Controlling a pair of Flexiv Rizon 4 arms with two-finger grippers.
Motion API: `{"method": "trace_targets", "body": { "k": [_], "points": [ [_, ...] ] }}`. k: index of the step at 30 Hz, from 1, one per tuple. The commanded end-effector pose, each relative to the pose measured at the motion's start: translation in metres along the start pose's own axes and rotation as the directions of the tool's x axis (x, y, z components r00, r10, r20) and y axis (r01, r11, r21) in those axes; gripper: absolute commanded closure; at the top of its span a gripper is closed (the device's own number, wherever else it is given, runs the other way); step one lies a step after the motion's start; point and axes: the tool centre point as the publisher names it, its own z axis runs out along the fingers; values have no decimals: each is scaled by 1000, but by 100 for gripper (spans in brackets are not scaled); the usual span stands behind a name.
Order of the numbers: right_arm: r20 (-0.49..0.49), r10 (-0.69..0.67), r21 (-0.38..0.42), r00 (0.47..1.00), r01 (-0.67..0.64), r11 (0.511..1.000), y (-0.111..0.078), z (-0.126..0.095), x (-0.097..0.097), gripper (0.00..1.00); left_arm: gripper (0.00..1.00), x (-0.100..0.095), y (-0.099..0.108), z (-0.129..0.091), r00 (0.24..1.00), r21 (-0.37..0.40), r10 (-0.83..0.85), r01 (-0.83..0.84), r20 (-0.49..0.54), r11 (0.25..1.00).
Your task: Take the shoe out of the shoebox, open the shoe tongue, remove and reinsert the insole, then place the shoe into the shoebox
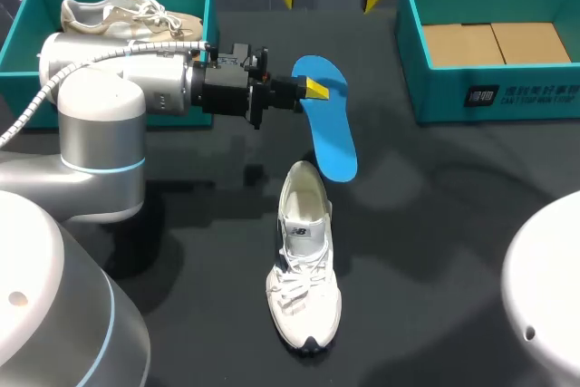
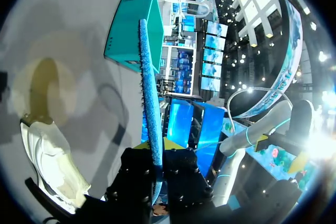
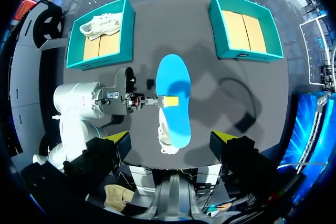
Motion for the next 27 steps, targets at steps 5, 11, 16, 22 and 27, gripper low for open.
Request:
{"method": "trace_targets", "body": {
  "k": [5,11,16,22,27],
  "points": [
    [104,-4,-9,995,5,1000,0,4,8,0,100,-1,0,2,1000,1,0,0,0,1000],
    [99,-5,-20,995,7,1000,0,6,7,0,100,-1,0,2,1000,1,0,0,0,1000],
    [59,-8,-39,998,10,999,1,3,3,0,100,-1,0,2,1000,1,0,0,0,1000],
    [-27,4,-38,1000,-5,999,1,-2,-5,0,100,-1,0,2,1000,1,0,0,0,1000],
    [-145,36,-66,989,-46,997,-2,-8,-14,0,100,-1,0,2,1000,1,0,0,0,1000]
  ]
}}
